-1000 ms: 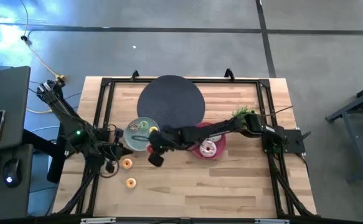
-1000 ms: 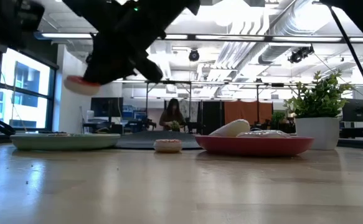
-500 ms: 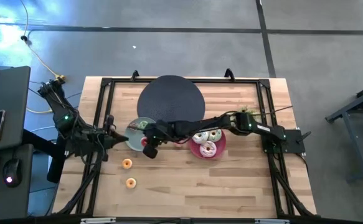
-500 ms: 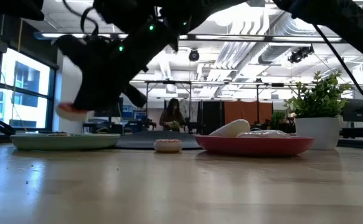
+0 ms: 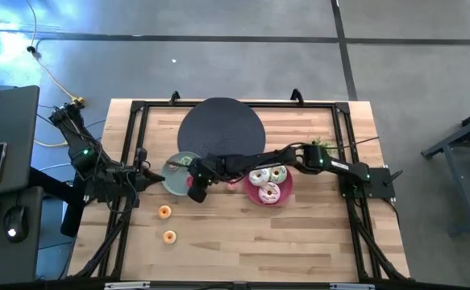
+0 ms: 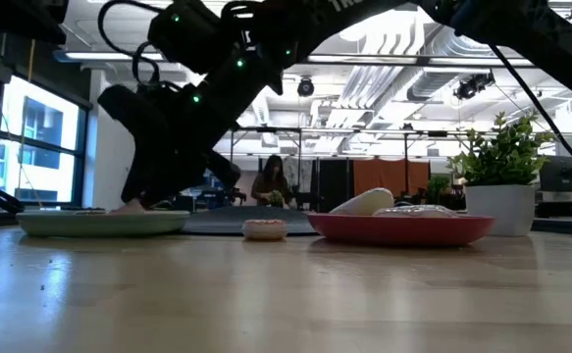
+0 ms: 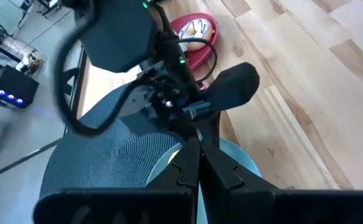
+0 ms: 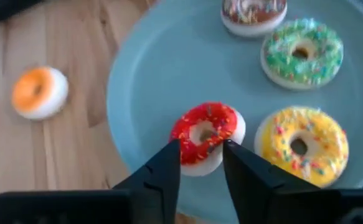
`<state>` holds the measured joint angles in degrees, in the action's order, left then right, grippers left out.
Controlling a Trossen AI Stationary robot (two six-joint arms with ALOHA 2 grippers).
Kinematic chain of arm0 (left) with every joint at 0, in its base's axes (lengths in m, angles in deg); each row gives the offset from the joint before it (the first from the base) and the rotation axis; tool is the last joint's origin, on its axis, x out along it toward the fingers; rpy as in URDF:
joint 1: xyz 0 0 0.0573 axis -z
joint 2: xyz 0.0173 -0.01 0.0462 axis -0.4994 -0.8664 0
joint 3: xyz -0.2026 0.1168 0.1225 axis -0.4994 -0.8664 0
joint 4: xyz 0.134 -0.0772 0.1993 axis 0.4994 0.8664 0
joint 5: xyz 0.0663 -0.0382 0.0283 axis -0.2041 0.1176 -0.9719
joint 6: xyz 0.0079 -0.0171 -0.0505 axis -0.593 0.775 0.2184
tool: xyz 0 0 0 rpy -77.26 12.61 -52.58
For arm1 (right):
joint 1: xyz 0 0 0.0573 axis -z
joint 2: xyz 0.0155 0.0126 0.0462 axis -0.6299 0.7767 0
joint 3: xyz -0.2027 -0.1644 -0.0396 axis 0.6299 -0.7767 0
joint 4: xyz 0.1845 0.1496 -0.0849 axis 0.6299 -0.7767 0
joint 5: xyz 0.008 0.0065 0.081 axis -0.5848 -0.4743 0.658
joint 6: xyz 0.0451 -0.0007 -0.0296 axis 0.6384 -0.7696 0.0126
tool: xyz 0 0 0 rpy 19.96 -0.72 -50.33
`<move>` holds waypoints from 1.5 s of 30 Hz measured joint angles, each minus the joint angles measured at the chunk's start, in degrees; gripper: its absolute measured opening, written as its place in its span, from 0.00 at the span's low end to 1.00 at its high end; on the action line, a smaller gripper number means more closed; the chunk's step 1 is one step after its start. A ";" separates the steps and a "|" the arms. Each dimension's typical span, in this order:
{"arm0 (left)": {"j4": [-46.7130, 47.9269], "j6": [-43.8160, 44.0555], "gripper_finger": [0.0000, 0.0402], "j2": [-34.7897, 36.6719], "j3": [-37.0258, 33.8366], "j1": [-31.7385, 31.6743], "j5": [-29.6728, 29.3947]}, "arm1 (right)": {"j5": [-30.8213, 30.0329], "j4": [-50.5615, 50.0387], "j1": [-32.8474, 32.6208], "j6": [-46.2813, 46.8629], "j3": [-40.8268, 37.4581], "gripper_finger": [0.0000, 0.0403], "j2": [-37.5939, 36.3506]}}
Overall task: Pick & Place donuts
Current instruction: Put the small red doughnut on the blue plate, then put the small white doughnut on the blue plate
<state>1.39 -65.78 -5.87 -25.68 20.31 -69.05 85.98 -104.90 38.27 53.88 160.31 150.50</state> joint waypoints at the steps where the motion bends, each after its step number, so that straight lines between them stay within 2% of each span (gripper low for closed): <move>1: 0.06 0.01 0.00 -0.01 -0.02 0.01 0.08 | -0.29 -0.57 -0.02 0.00 -0.02 0.30 0.00; 7: 1.87 0.81 0.00 -0.02 0.00 0.01 4.32 | -1.03 -1.95 0.04 -1.00 0.00 0.39 -0.98; 12: 4.22 2.88 0.00 -0.17 0.00 0.00 7.16 | -0.09 -7.42 -0.58 -1.15 -0.09 0.44 -1.81; 15: 4.69 2.72 0.00 -1.63 0.00 -0.01 12.16 | -1.33 -9.72 -1.98 -4.16 -0.11 0.47 -4.89; 18: 3.43 3.27 0.00 -6.06 -0.02 0.01 19.09 | -4.88 -14.07 -4.07 -8.07 0.00 0.47 -8.28; 21: -1.85 4.31 0.00 -12.96 -0.02 -0.01 25.25 | -6.40 -19.60 -6.30 -10.24 -0.40 0.46 -9.91; 25: -1.68 11.60 0.00 -23.18 -0.04 0.02 31.82 | -6.44 -19.92 -9.52 -9.92 -7.83 0.43 -13.43; 29: -3.98 19.87 0.00 -29.17 -0.13 0.01 31.66 | -6.06 -16.60 -11.78 -3.73 -21.03 0.40 -21.14; 32: -6.00 20.39 0.00 -29.20 -0.08 0.01 29.65 | -7.36 -9.04 -12.65 3.56 -31.76 0.39 -29.45; 36: -2.74 23.90 0.01 -28.88 -1.44 0.01 32.02 | -7.97 2.00 -13.70 8.37 -42.12 0.41 -37.60; 39: -7.52 23.61 0.06 -28.97 -3.30 0.05 34.29 | -8.41 4.18 -14.61 10.49 -45.37 0.43 -38.81; 42: -15.88 20.88 0.14 -28.95 -3.52 0.09 30.79 | -8.58 4.66 -15.20 12.39 -45.95 0.46 -39.13; 45: -19.29 19.23 0.23 -28.95 -3.54 0.00 28.18 | -9.67 4.69 -15.47 13.79 -46.07 0.48 -39.15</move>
<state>-17.91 -46.55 -34.82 -29.22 20.31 -40.87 76.31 -100.21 22.79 67.67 114.24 111.35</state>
